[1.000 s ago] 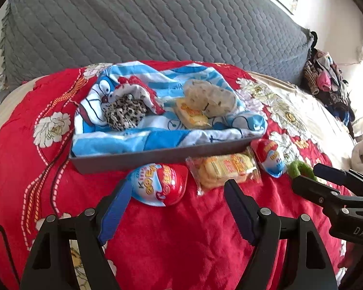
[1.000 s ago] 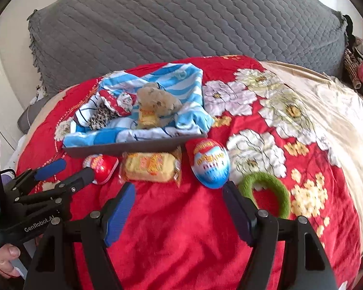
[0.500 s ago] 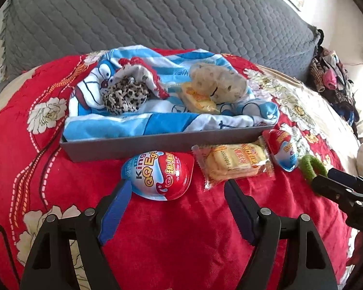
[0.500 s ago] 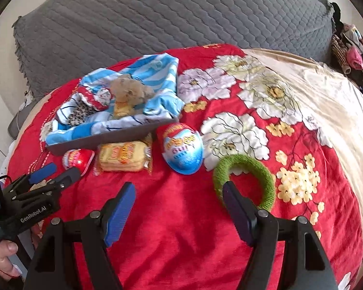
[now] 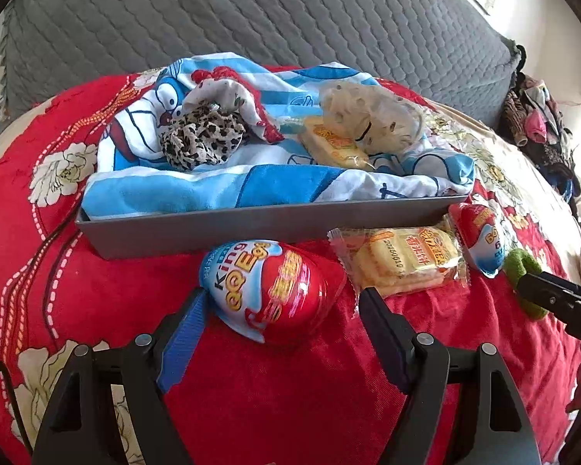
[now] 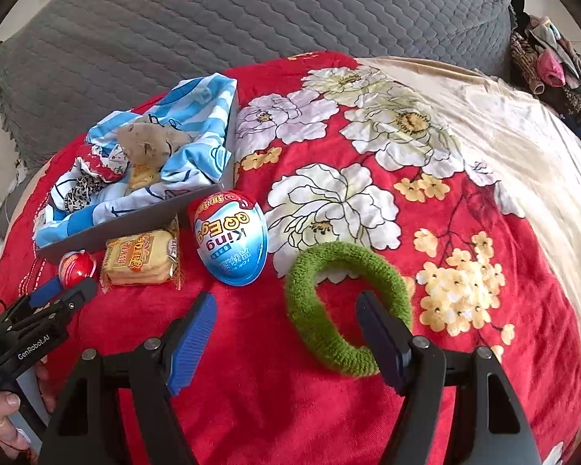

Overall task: Organize objects
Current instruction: 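Withdraw both tools and move the right tool toward the green fuzzy ring, then grasp the green fuzzy ring with the right tool while the left tool grasps the red Kinder egg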

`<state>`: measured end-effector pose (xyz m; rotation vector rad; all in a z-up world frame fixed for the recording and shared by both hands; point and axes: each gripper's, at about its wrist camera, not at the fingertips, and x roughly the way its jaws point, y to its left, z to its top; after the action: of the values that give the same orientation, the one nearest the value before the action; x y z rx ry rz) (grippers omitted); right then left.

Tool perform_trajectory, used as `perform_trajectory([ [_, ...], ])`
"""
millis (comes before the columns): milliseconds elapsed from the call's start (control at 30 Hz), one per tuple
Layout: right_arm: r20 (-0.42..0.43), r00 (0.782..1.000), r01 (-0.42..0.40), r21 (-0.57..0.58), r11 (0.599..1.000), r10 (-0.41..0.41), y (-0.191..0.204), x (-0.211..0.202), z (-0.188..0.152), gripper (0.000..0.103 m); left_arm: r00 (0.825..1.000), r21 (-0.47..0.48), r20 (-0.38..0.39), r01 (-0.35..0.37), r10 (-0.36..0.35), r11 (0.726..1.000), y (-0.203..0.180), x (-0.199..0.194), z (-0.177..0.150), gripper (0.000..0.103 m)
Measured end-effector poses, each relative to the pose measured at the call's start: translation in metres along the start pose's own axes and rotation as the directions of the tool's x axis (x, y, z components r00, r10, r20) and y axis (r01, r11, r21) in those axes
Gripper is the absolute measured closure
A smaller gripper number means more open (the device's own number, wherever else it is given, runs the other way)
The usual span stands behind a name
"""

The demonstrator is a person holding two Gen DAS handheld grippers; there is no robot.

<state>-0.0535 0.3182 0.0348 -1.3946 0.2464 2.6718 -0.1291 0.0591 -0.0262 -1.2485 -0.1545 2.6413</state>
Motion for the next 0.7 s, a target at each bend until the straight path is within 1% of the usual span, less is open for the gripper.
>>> perform_trajectory([
  [133,-0.016,1.0,0.024,-0.025,0.999,-0.024,0.002,0.011,0.0,0.03,1.0,0.001,-0.009,0.007,-0.007,1.0,0.001,0.005,-0.003,0.023],
  [367,-0.051,0.998,0.046,-0.006,0.999,-0.046,-0.005,0.03,-0.001,0.041,1.0,0.008,-0.013,0.015,-0.015,1.0,-0.001,0.012,-0.007,0.023],
  [533,-0.048,0.998,0.051,-0.005,0.999,-0.051,-0.007,0.033,-0.001,0.045,1.0,0.002,-0.015,0.019,-0.019,1.0,-0.001,0.014,-0.006,0.023],
  [700,-0.048,0.997,0.06,-0.014,0.998,-0.06,-0.007,0.036,0.0,0.053,0.999,-0.008,-0.014,0.032,-0.032,0.999,0.001,0.017,-0.005,0.023],
])
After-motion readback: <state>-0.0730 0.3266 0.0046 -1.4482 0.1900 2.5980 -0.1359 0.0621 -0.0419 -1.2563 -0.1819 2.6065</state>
